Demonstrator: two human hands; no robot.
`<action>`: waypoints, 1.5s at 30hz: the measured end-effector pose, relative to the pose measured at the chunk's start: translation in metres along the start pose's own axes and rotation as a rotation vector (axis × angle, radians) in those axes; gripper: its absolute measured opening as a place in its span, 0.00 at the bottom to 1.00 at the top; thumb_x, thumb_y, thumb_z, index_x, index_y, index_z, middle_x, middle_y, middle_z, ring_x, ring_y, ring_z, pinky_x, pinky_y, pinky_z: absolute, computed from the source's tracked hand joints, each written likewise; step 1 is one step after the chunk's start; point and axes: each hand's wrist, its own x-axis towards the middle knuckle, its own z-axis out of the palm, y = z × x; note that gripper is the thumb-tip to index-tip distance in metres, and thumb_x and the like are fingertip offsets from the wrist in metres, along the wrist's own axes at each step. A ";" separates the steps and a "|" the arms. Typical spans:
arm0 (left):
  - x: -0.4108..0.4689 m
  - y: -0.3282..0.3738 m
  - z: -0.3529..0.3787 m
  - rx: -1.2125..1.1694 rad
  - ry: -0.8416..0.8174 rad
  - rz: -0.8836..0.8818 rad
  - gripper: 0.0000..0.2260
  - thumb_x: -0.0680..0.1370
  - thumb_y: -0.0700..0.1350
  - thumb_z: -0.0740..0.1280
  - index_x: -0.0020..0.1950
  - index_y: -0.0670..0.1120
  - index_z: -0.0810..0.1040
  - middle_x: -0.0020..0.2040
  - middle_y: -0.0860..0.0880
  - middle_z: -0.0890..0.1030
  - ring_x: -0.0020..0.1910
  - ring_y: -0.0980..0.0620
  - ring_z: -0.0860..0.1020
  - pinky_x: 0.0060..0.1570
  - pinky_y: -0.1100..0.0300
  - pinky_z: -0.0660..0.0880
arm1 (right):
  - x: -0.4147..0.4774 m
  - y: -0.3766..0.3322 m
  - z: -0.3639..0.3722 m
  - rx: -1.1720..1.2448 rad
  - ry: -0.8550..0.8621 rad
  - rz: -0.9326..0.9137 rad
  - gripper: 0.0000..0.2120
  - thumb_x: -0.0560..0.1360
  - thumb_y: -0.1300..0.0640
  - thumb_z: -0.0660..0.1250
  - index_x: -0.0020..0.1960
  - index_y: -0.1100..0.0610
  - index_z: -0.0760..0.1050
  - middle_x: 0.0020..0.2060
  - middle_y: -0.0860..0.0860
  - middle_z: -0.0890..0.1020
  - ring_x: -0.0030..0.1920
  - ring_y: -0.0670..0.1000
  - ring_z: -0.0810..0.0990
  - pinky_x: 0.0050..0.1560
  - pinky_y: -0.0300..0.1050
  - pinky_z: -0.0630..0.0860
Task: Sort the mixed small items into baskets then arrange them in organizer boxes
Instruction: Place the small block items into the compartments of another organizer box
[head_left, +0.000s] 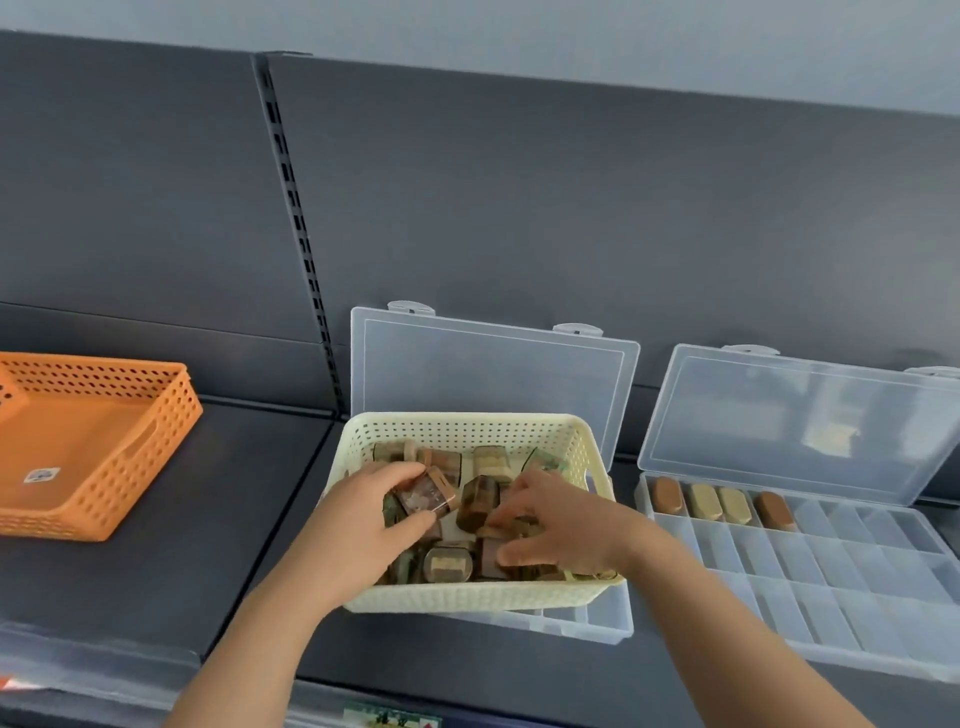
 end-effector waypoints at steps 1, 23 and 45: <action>-0.003 -0.001 0.003 -0.014 0.011 0.012 0.23 0.76 0.52 0.68 0.70 0.57 0.68 0.66 0.60 0.71 0.63 0.61 0.69 0.64 0.62 0.67 | -0.001 -0.001 0.001 0.003 0.000 -0.001 0.18 0.74 0.45 0.67 0.63 0.44 0.75 0.60 0.46 0.68 0.60 0.46 0.63 0.67 0.49 0.65; 0.016 0.093 0.056 -0.699 0.039 0.160 0.25 0.74 0.43 0.71 0.64 0.68 0.70 0.61 0.53 0.75 0.57 0.49 0.79 0.59 0.51 0.75 | -0.084 0.072 -0.028 0.763 0.640 0.108 0.17 0.77 0.63 0.64 0.61 0.46 0.75 0.50 0.48 0.82 0.47 0.47 0.83 0.51 0.39 0.80; 0.099 0.279 0.285 -0.488 -0.248 0.009 0.19 0.82 0.50 0.57 0.73 0.56 0.62 0.71 0.56 0.67 0.69 0.53 0.68 0.69 0.55 0.65 | -0.208 0.332 -0.068 0.627 0.727 0.468 0.18 0.74 0.58 0.69 0.63 0.53 0.74 0.50 0.47 0.80 0.40 0.50 0.84 0.50 0.49 0.81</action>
